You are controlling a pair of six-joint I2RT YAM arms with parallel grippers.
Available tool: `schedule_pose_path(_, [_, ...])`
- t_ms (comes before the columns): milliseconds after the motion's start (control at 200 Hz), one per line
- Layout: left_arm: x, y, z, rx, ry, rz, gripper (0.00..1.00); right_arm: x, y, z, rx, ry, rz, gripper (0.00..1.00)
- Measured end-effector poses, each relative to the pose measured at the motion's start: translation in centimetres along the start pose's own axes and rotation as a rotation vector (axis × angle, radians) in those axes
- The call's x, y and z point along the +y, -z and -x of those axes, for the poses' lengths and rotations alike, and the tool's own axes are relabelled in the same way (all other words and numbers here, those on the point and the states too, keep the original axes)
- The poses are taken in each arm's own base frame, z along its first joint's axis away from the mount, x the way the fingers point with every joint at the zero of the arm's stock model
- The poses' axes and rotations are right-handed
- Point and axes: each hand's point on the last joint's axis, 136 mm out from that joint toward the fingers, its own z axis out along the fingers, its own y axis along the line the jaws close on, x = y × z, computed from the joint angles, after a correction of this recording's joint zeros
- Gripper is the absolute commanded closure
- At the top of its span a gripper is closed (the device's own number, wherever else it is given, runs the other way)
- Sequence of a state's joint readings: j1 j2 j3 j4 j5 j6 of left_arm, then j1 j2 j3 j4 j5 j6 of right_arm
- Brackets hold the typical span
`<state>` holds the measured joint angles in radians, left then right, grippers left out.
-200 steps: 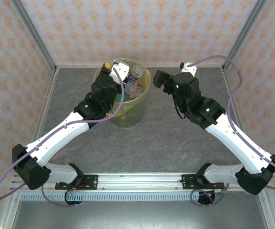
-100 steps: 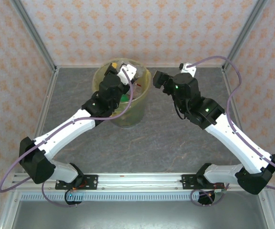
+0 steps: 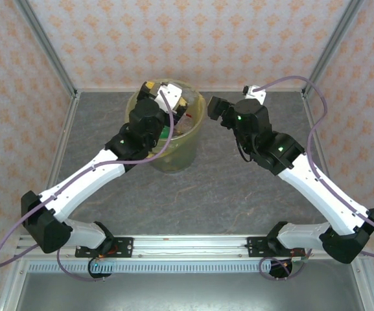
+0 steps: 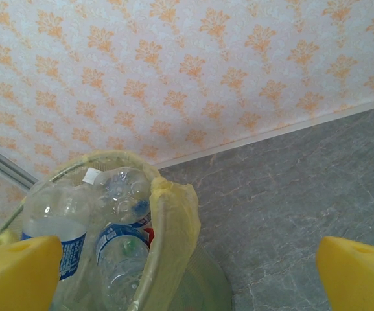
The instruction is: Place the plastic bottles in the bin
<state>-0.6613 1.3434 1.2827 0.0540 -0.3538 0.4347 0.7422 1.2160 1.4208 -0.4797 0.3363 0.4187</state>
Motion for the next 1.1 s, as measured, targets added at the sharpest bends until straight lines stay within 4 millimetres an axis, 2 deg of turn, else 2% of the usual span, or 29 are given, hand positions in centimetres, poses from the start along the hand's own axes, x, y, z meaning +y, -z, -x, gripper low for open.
schedule_pose_path(255, [1.9,1.0,2.0,-0.04,0.097,0.021,0.04,0.0,-0.5,-0.4,0.01,0.007,-0.007,0.0])
schedule_pose_path(415, [5.1,-0.2,2.7,-0.025,0.174,0.099,0.04,0.1,-0.6,-0.5,0.011,0.008,-0.008,0.0])
schedule_pose_path(541, [6.5,-1.7,1.8,0.018,0.201,0.143,0.03,0.1,-0.6,-0.5,0.011,0.008,-0.008,0.0])
schedule_pose_path(726, [4.6,-3.1,-0.8,0.101,0.179,0.096,0.04,0.0,-0.5,-0.4,0.01,0.007,-0.007,0.0])
schedule_pose_path(851, [3.2,-3.4,-2.2,0.141,0.163,0.048,0.04,0.1,-0.4,-0.3,0.007,0.005,-0.006,0.0])
schedule_pose_path(1096, [0.2,-3.1,-3.0,0.156,0.142,-0.047,0.03,0.1,-0.3,-0.3,0.006,0.004,-0.004,0.0])
